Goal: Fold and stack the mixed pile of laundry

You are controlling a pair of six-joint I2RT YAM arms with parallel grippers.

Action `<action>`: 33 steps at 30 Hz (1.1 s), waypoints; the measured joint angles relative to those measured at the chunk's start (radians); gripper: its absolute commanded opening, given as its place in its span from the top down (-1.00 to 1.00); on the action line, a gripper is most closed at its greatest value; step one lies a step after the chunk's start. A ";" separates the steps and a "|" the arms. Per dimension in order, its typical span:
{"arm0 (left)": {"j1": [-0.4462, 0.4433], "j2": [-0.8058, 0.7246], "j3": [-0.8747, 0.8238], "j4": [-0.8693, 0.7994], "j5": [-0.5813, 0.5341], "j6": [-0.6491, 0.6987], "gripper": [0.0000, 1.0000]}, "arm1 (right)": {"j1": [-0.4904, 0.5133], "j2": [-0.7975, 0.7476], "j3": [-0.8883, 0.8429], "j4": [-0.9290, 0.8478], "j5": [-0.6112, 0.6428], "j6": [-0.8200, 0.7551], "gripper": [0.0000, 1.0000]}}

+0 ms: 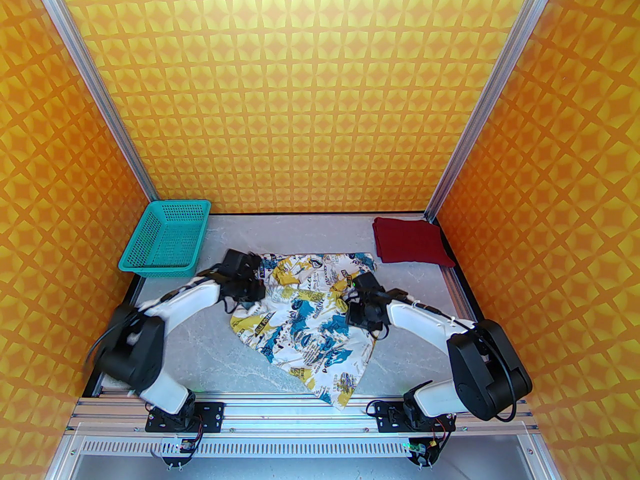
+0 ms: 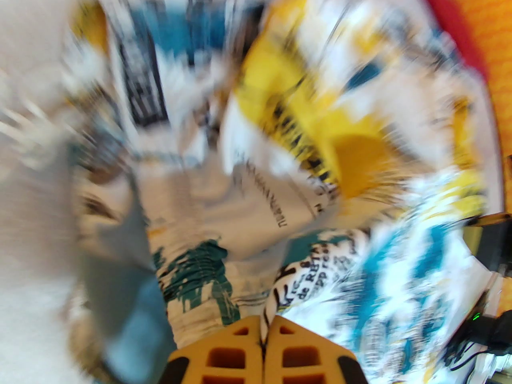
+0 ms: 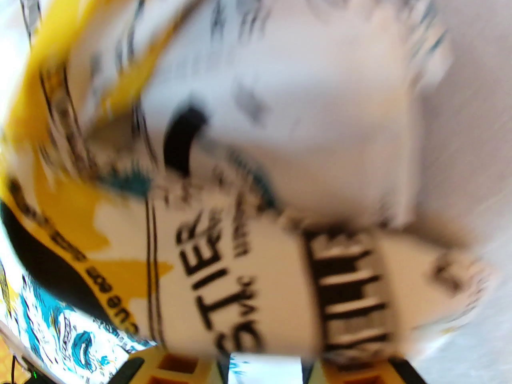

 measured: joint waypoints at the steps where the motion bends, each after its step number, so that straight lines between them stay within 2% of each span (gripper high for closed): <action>1: 0.011 -0.042 -0.001 0.003 0.000 -0.003 0.69 | -0.009 -0.002 0.020 -0.010 0.012 -0.010 0.31; 2: 0.019 -0.072 -0.001 0.006 0.000 -0.004 0.35 | -0.016 -0.006 0.034 -0.019 0.020 -0.018 0.30; 3: 0.027 -0.097 -0.001 0.007 0.000 -0.008 0.14 | -0.023 -0.015 0.046 -0.028 0.027 -0.027 0.27; 4: 0.032 -0.114 -0.001 0.006 0.000 -0.008 0.01 | -0.030 -0.028 0.055 -0.038 0.028 -0.032 0.20; 6: 0.032 -0.115 -0.001 0.003 0.000 -0.013 -0.13 | -0.034 -0.053 0.059 -0.047 0.018 -0.041 0.03; 9: 0.032 -0.069 -0.001 -0.014 0.000 -0.019 -0.24 | -0.034 -0.070 0.060 -0.061 -0.020 -0.051 -0.15; 14: 0.030 0.007 -0.008 -0.061 -0.004 -0.022 -0.34 | -0.030 -0.119 0.014 -0.075 -0.110 -0.044 -0.16; 16: 0.029 0.007 -0.027 -0.074 -0.012 -0.021 -0.37 | -0.004 -0.175 -0.025 -0.087 -0.142 -0.032 -0.17; 19: 0.027 0.013 -0.048 -0.089 -0.024 -0.018 -0.40 | 0.100 -0.242 -0.068 -0.101 -0.182 0.001 -0.19; 23: 0.018 0.069 -0.049 -0.083 -0.027 -0.015 -0.35 | 0.267 -0.219 -0.115 -0.068 -0.219 0.058 -0.20; 24: 0.010 0.092 -0.049 -0.082 -0.027 -0.015 -0.28 | 0.304 -0.193 -0.131 -0.050 -0.225 0.076 -0.19; 27: -0.021 0.150 -0.049 -0.071 -0.026 -0.021 0.11 | 0.362 -0.107 -0.173 0.003 -0.237 0.117 -0.09; 30: -0.041 0.161 -0.049 -0.046 -0.016 -0.031 0.55 | 0.364 -0.074 -0.165 0.019 -0.202 0.137 0.08; 33: -0.048 0.148 -0.049 -0.023 -0.010 -0.040 0.79 | 0.319 -0.066 -0.163 0.017 -0.157 0.132 0.35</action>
